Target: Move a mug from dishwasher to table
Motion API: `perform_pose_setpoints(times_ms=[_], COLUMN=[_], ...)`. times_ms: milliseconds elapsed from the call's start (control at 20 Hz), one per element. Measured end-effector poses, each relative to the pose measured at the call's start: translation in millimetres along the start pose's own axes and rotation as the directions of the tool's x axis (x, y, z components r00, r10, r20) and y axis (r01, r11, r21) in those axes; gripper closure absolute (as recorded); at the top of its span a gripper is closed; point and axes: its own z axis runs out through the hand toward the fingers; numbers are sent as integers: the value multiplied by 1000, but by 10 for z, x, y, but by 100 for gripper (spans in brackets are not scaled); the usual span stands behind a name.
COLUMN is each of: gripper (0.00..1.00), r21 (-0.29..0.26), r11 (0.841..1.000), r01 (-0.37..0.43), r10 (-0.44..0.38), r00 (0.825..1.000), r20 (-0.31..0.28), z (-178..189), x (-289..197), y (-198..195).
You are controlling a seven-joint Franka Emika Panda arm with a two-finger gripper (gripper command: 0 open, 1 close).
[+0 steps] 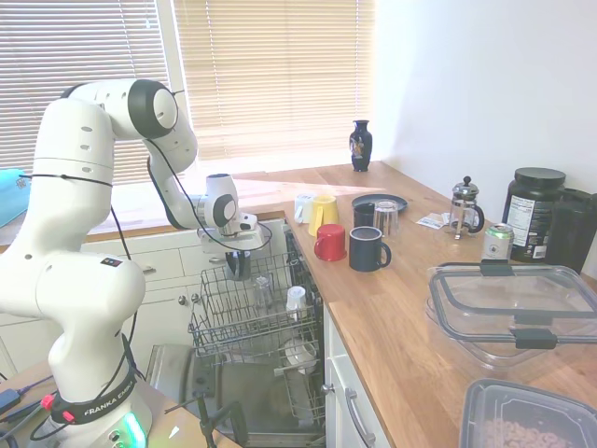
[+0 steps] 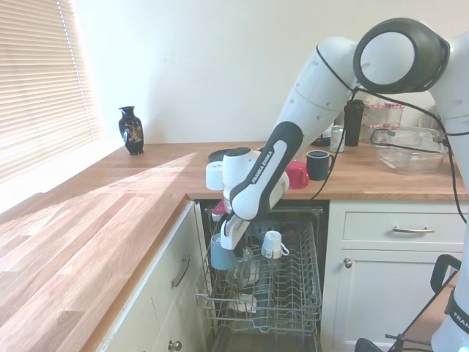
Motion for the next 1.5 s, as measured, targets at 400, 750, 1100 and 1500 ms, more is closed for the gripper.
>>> perform_pose_setpoints(times_ms=[400, 750, 1100, 1500], gripper=[100, 100, 100, 100], r21=[-7, -14, -18, -34], r11=[995, 983, 965, 931], r01=[-103, -182, -263, -362], r10=[102, 179, 258, 357], r00=[991, 978, 958, 928], r20=[-82, -107, -126, -109], z=[-1089, -1567, -1823, -1604], x=[392, 678, 620, 157], y=[194, 459, 925, 1718])
